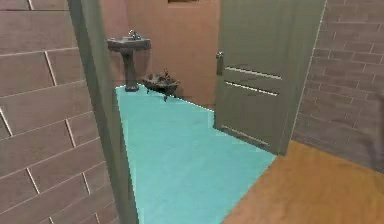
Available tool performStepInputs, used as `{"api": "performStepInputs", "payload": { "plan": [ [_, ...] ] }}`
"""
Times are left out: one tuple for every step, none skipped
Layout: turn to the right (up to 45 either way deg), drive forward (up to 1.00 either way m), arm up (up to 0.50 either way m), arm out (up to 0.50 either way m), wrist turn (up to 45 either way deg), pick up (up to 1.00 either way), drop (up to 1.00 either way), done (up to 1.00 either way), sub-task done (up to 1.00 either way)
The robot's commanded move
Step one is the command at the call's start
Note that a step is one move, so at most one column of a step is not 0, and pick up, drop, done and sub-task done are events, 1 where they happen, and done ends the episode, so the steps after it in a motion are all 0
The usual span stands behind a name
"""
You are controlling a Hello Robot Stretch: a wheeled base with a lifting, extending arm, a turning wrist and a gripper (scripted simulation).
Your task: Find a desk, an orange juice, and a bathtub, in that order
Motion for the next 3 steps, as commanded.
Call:
{"api": "performStepInputs", "payload": {
  "plan": [
    [45.0,0.00,0.00,0.00,0.0,0.00,0.00,0.00,0.00],
    [0.0,0.50,0.00,0.00,0.0,0.00,0.00,0.00,0.00],
    [-42.0,0.00,0.00,0.00,0.0,0.00,0.00,0.00,0.00]
  ]
}}
